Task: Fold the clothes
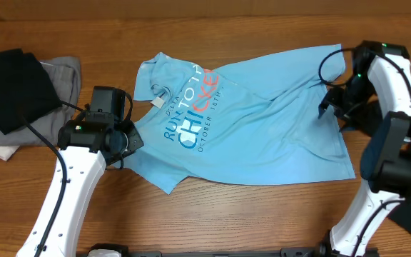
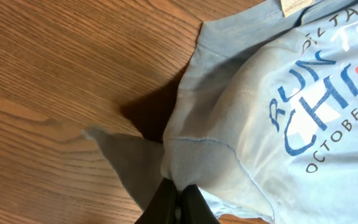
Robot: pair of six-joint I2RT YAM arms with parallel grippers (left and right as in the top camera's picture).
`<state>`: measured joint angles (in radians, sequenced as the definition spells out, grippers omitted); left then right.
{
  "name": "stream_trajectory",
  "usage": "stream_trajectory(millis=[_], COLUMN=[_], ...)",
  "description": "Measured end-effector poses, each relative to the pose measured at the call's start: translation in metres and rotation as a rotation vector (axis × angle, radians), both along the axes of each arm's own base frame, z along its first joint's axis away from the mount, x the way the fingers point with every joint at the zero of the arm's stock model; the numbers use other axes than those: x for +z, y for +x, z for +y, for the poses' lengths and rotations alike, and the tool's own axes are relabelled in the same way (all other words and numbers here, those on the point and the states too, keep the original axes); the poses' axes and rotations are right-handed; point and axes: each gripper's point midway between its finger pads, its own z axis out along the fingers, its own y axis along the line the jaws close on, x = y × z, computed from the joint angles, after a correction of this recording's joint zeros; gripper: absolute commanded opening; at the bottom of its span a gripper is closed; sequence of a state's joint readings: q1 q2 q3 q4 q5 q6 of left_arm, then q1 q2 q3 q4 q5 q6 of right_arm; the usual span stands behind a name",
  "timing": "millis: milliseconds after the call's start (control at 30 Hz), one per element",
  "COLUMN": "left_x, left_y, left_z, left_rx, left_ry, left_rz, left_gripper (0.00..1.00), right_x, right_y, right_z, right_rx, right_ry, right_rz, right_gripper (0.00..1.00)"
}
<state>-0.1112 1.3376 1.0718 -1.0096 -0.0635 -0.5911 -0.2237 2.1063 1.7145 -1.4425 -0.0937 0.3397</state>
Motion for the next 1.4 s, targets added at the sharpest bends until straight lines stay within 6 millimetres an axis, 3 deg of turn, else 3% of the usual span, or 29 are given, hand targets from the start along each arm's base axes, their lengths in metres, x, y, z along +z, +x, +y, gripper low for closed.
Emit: stream_trajectory(millis=[200, 300, 367, 633, 767, 1067, 1233, 1300, 1400], left_x=[0.000, 0.000, 0.000, 0.000, 0.000, -0.001, 0.000, -0.001, 0.000], left_y=[-0.001, -0.001, -0.001, -0.002, -0.002, -0.002, -0.002, -0.002, -0.002], left_z=[0.000, 0.000, 0.000, 0.000, 0.000, 0.000, 0.000, 0.000, 0.000], left_rx=[0.000, 0.000, 0.000, 0.000, 0.000, 0.000, 0.000, 0.000, 0.000], left_ry=[0.001, 0.001, 0.001, 0.001, 0.001, 0.001, 0.001, 0.001, 0.001], left_rz=[0.003, 0.003, 0.004, 0.007, 0.007, 0.007, 0.007, 0.007, 0.007], left_gripper=[0.05, 0.05, 0.05, 0.06, 0.06, 0.06, 0.06, 0.06, 0.06], right_x=[0.036, 0.052, 0.052, -0.006, -0.030, -0.065, -0.062, -0.062, -0.063], right_y=[-0.026, -0.043, -0.055, -0.119, -0.135, -0.137, -0.112, -0.103, -0.101], right_z=[-0.022, -0.022, -0.018, -0.002, 0.004, 0.004, -0.005, -0.008, -0.010], right_rx=[-0.108, -0.144, -0.163, -0.261, -0.287, -0.370, -0.415, -0.423, -0.429], right_ry=[-0.025, -0.045, -0.048, -0.032, -0.029, -0.055, -0.082, -0.088, -0.091], right_rz=[-0.104, -0.172, -0.184, -0.087, -0.055, -0.111, -0.251, -0.296, -0.312], right_gripper=[0.69, 0.69, 0.68, 0.67, 0.67, 0.65, 0.61, 0.52, 0.29])
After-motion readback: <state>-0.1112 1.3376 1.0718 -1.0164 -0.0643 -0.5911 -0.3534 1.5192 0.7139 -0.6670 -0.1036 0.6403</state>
